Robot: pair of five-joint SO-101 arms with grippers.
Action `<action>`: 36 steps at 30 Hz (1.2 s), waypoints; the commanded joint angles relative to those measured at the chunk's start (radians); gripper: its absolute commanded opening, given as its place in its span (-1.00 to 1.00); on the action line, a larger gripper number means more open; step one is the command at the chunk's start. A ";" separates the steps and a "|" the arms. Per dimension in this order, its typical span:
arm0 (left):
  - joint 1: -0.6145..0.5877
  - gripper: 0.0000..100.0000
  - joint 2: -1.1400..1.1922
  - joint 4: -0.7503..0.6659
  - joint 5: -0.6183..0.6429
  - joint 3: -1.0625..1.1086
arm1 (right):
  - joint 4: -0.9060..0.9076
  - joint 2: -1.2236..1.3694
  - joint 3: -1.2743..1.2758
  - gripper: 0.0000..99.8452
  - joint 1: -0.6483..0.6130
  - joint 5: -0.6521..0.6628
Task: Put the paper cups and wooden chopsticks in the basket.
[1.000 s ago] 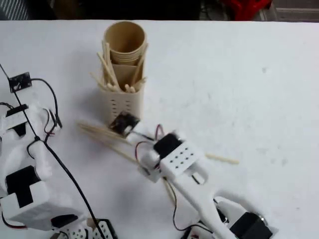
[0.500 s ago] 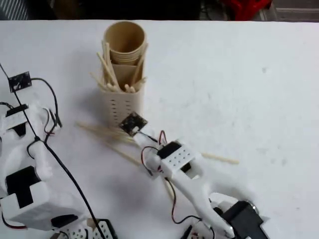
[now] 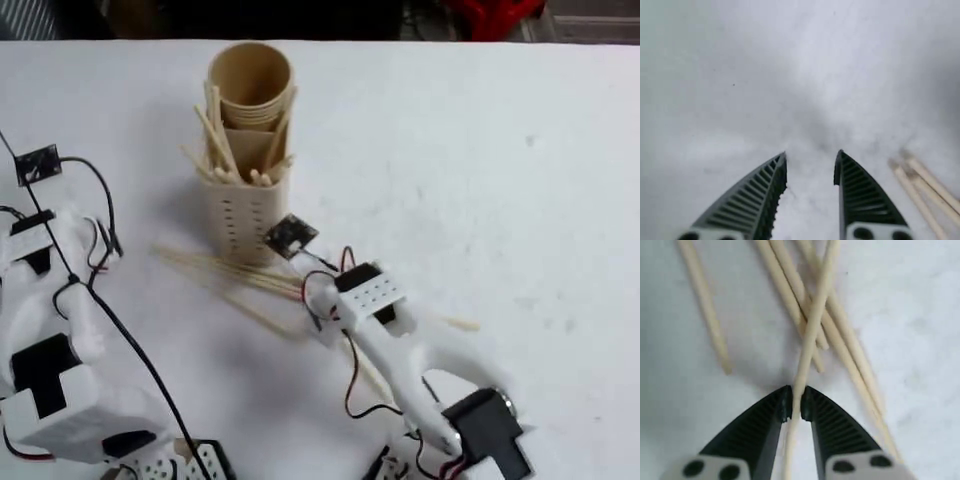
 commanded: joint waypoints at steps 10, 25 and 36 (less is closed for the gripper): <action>-0.008 -0.66 -0.007 -0.011 0.015 -0.002 | 0.001 -0.071 -0.005 -0.96 0.231 0.578; -0.008 -0.66 -0.005 -0.009 0.015 -0.002 | -0.021 -0.071 -0.060 -0.62 0.369 0.703; -0.008 -0.66 -0.005 -0.009 0.015 -0.002 | -0.124 -0.050 -0.028 -0.52 0.367 0.721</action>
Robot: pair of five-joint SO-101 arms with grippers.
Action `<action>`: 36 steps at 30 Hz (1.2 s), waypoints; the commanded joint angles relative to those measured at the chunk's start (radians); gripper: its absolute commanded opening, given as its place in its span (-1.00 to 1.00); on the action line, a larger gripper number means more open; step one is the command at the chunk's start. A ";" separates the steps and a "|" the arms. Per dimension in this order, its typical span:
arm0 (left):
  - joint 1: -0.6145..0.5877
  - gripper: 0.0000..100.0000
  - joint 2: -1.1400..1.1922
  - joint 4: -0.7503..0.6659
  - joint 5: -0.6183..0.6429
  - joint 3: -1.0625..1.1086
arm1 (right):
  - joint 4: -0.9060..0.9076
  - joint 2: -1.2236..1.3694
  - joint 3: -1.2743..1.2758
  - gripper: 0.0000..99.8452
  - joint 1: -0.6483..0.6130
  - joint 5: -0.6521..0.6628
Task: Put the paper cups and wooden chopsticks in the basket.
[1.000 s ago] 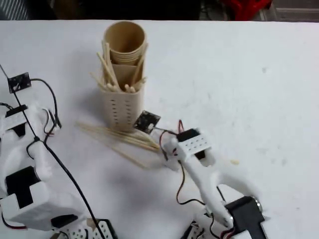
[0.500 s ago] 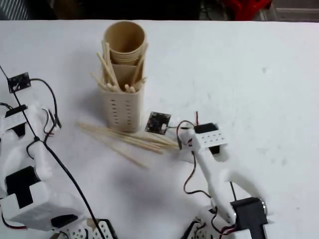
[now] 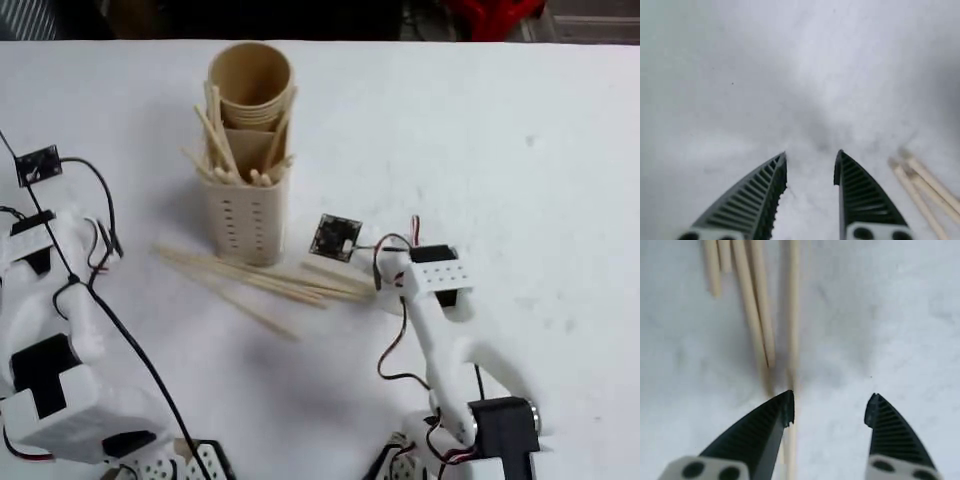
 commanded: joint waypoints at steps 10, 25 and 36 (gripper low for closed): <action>-0.010 -0.66 -0.005 -0.009 0.015 -0.005 | -0.001 0.107 0.014 -0.53 -0.018 0.127; -0.010 -0.66 -0.005 -0.014 0.017 -0.005 | 0.205 -0.177 0.031 -0.52 -0.022 0.126; -0.010 -0.66 -0.005 -0.011 0.017 -0.005 | 0.191 -0.137 0.074 -0.38 -0.096 0.127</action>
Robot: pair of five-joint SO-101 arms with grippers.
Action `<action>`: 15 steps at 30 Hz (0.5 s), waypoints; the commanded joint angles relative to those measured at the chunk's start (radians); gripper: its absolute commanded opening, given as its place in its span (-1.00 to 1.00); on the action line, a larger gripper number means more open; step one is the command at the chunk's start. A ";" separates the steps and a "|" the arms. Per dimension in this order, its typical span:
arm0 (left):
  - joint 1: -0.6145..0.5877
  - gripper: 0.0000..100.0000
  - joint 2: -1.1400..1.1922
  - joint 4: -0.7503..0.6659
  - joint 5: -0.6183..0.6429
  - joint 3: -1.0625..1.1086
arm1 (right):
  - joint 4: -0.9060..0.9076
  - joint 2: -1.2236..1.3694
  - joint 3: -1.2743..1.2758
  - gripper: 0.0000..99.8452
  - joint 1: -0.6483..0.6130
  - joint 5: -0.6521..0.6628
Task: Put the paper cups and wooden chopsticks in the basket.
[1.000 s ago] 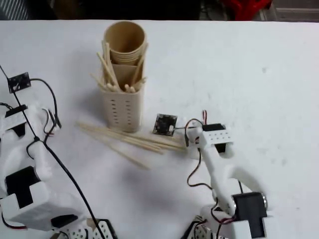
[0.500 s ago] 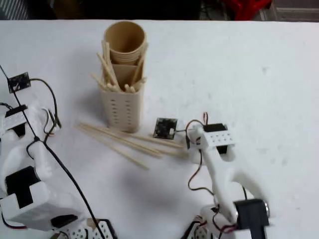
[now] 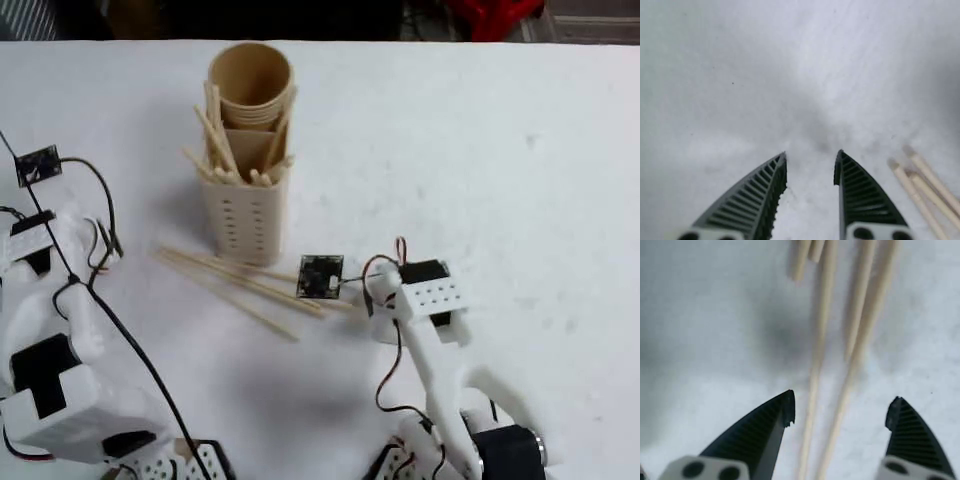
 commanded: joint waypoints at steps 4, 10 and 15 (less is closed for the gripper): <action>-0.010 -0.66 -0.005 -0.009 0.012 -0.005 | -0.051 0.133 -0.074 -0.40 -0.008 0.008; -0.010 -0.66 -0.005 -0.009 0.012 -0.005 | -0.048 0.358 -0.218 -0.47 -0.008 0.006; -0.010 -0.66 -0.005 -0.009 0.012 -0.005 | -0.008 0.449 -0.304 -0.96 -0.008 0.008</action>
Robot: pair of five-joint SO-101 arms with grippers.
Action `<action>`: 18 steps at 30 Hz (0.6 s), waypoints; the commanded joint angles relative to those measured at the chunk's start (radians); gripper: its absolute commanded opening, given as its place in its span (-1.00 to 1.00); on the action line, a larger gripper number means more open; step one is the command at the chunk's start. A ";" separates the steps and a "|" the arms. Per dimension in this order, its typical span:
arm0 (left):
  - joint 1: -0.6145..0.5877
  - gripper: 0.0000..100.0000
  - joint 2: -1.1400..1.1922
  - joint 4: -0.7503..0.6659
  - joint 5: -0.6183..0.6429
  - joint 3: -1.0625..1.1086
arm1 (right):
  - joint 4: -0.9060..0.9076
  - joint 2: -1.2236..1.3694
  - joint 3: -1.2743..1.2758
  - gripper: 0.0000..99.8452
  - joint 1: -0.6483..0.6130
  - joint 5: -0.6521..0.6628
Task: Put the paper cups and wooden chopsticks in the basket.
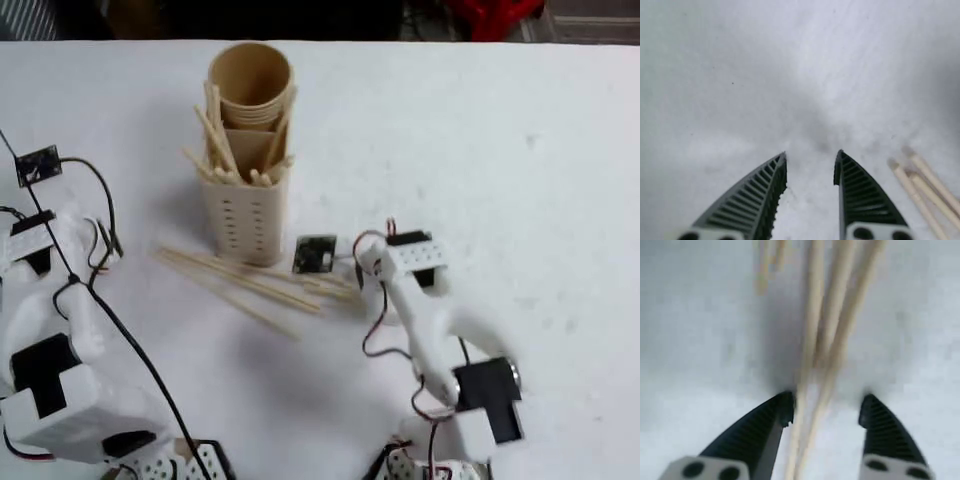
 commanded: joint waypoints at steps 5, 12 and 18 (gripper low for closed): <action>-0.010 -0.66 -0.005 -0.009 0.012 -0.005 | 0.035 0.045 -0.069 -0.97 0.053 0.002; -0.010 -0.66 -0.005 -0.009 0.012 -0.005 | 0.107 -0.064 -0.098 -0.97 0.183 0.002; -0.010 -0.66 -0.005 -0.011 0.012 -0.006 | 0.200 -0.237 -0.092 -0.97 0.193 -0.015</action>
